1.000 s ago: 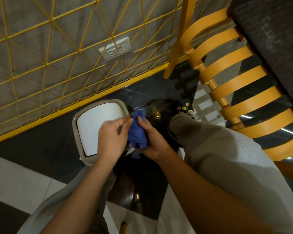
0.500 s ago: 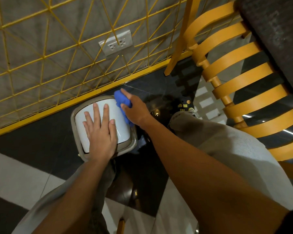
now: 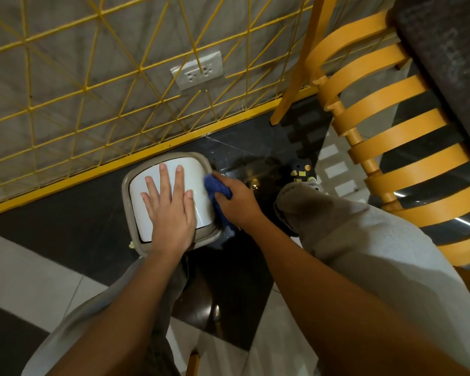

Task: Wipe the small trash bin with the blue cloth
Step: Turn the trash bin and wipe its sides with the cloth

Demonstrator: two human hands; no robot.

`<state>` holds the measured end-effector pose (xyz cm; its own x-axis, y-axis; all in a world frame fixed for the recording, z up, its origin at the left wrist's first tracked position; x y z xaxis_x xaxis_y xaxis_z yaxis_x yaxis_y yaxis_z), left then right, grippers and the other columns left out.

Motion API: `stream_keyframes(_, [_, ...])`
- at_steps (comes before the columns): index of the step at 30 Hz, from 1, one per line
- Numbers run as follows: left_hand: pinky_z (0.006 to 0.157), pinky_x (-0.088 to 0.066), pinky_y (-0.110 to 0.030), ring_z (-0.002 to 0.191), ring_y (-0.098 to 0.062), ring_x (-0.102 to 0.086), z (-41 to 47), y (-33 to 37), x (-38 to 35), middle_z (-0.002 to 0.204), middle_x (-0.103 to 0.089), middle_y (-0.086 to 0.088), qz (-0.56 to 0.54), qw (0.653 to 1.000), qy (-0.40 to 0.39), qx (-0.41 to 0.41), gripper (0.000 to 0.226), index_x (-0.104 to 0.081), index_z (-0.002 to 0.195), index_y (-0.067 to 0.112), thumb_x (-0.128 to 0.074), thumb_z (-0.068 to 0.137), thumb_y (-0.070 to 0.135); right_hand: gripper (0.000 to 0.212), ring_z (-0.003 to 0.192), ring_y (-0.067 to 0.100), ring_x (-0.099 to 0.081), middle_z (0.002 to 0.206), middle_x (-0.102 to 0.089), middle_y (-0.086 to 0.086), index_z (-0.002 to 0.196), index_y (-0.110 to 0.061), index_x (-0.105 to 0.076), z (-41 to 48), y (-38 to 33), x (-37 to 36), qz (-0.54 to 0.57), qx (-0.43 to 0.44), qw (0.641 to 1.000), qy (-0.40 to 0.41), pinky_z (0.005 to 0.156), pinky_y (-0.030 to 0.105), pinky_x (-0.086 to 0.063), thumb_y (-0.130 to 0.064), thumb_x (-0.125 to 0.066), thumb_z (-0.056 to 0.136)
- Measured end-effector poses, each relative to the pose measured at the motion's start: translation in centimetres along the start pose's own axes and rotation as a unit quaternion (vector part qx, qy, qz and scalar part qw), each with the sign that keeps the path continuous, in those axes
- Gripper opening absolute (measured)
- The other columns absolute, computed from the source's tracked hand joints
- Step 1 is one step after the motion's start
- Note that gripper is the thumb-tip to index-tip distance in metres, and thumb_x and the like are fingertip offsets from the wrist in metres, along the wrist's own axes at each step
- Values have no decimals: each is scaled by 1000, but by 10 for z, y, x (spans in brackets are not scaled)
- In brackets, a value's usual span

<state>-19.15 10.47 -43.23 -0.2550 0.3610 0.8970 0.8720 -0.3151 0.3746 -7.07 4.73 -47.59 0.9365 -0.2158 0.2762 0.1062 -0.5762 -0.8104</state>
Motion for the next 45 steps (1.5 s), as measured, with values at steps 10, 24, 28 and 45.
stream_keyframes(10, [115,6,-48,144,-30,12,0,0,-1,158,4,-3,1,1000,0,-4,50,-9,147,27,-23,99,29,43,119,24,-50,130,-54,10,134,-18,-45,-14,15,-5,48,-53,997,-37,96,29,-40,-13,-50,92])
stream_keyframes(24, [115,6,-47,144,-31,12,2,-1,-4,158,4,-3,17,1000,-13,-20,49,-7,146,31,-20,99,34,24,103,31,-53,119,-48,18,106,-7,-57,33,4,10,-108,-34,992,55,85,27,-39,-8,-61,82])
stream_keyframes(28, [115,8,-46,143,-32,14,2,-3,-5,158,6,0,17,999,-24,-22,49,-5,146,33,-17,99,37,32,110,37,-51,127,-42,17,115,-11,-53,62,-20,12,-163,-6,984,75,96,45,-45,-10,-60,83])
stream_keyframes(45, [114,-12,-53,142,-40,-7,0,-1,-5,157,-9,-8,123,992,25,-25,52,-11,146,24,-14,96,36,32,103,36,-53,124,-41,15,108,-13,-53,56,-4,10,-222,-45,974,30,92,45,-47,-18,-67,79])
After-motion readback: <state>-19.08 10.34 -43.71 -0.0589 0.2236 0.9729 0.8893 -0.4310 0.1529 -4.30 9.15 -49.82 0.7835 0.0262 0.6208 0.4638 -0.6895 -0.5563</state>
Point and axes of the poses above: each hand's wrist, its own z-axis towards the middle knuckle, its own x-axis out of the back of the hand, y = z × x, the point moved 9 cm from there along z, towards the middle knuckle
